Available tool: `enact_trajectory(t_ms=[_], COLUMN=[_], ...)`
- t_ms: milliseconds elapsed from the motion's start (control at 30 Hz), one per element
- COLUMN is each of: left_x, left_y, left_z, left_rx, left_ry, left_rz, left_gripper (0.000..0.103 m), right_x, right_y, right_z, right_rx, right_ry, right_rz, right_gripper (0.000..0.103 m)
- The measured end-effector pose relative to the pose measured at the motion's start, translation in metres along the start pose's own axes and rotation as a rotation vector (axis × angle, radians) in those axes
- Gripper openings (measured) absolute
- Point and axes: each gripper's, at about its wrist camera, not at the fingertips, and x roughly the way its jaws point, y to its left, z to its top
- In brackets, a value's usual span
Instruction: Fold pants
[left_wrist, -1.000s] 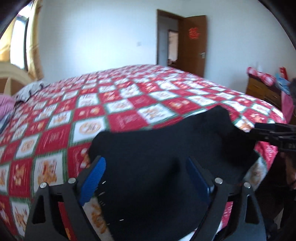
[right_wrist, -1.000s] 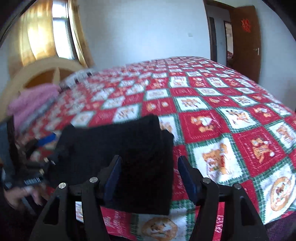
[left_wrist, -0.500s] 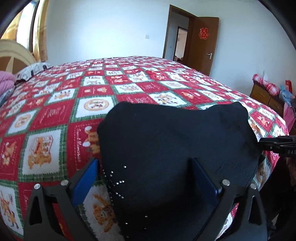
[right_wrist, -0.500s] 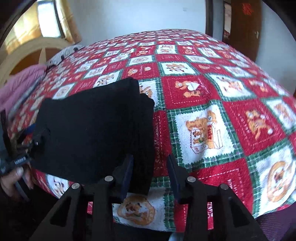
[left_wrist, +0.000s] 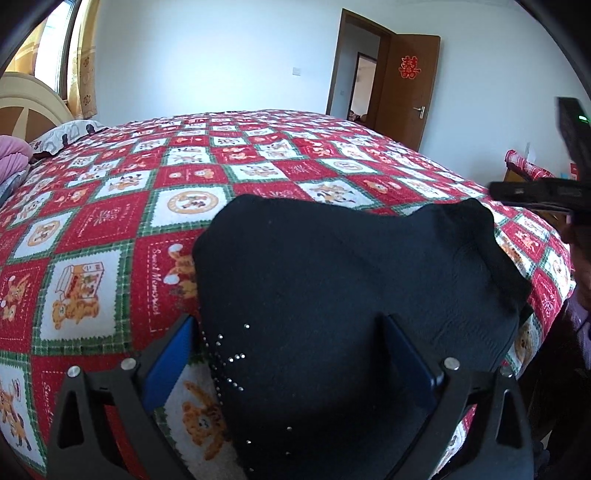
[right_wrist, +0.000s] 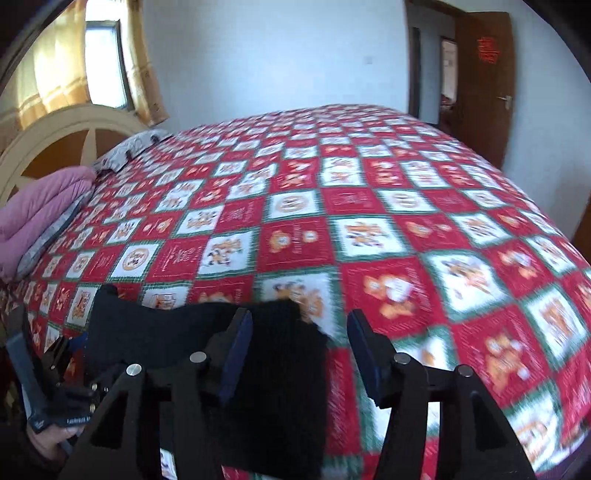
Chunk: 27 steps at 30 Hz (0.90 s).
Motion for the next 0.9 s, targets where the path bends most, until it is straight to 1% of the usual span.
enact_trajectory(t_ms=[67,100,133,167,200,233,267,333,400,467,567,633,667,700,733,767,833,867,900], left_x=[0.0,0.001,0.001,0.001,0.001,0.001,0.001,0.0,-0.001,-0.002,-0.006,-0.009,-0.011,-0.011,-0.012,-0.012,-0.012,-0.012,-0.013], left_y=[0.001,0.0,0.0,0.0,0.0,-0.001,-0.001,-0.001,-0.002,-0.003,-0.006,-0.008,-0.01,-0.011,-0.013,-0.013,-0.013,-0.011,-0.01], left_z=[-0.001,0.0,0.0,0.0,0.0,-0.001,-0.001,-0.001,-0.002,-0.003,-0.005,-0.006,-0.007,-0.008,-0.009,-0.009,-0.009,-0.009,-0.009], left_rx=[-0.002,-0.002,0.0,0.002,0.004,0.007,0.006,0.002,0.001,0.001,0.01,0.02,0.027,0.033,0.04,0.043,0.043,0.04,0.037], left_ry=[0.001,0.002,0.002,0.003,0.003,0.003,0.004,0.005,0.009,0.015,0.019,0.012,0.013,0.014,0.013,0.013,0.015,0.013,0.011], left_rz=[-0.005,-0.006,-0.006,-0.008,-0.007,-0.007,-0.007,-0.006,-0.005,-0.007,-0.003,-0.005,-0.005,-0.005,-0.004,-0.004,-0.003,-0.002,0.0], left_gripper=[0.102,0.102,0.102,0.102,0.102,0.102,0.102,0.103,0.103,0.103,0.102,0.102,0.102,0.102,0.102,0.102,0.102,0.102,0.102], right_x=[0.023,0.037,0.049,0.058,0.063,0.064,0.063,0.055,0.039,0.02,-0.011,-0.021,-0.025,-0.025,-0.021,-0.015,-0.006,-0.003,-0.004], right_y=[0.007,0.006,0.004,-0.001,-0.007,-0.013,-0.02,-0.028,-0.029,-0.027,-0.017,-0.008,-0.003,0.0,0.002,0.001,-0.007,-0.01,-0.011], right_z=[0.005,0.005,0.003,0.001,-0.003,-0.005,-0.007,-0.01,-0.014,-0.02,-0.042,-0.057,-0.068,-0.076,-0.084,-0.092,-0.099,-0.101,-0.101], right_rx=[-0.027,-0.031,-0.023,-0.009,0.012,0.033,0.049,0.077,0.082,0.067,0.036,-0.004,-0.032,-0.052,-0.068,-0.067,-0.041,-0.021,-0.01], right_ry=[0.045,0.078,0.107,0.134,0.142,0.137,0.131,0.124,0.107,0.08,0.067,0.076,0.087,0.103,0.132,0.168,0.192,0.201,0.198], right_rz=[-0.047,-0.083,-0.096,-0.097,-0.086,-0.079,-0.075,-0.05,-0.064,-0.072,-0.018,0.001,0.002,0.002,-0.002,-0.01,-0.008,0.016,0.036], right_gripper=[0.055,0.055,0.055,0.056,0.061,0.064,0.067,0.067,0.067,0.068,0.068,0.068,0.065,0.053,0.046,0.032,0.022,0.017,0.013])
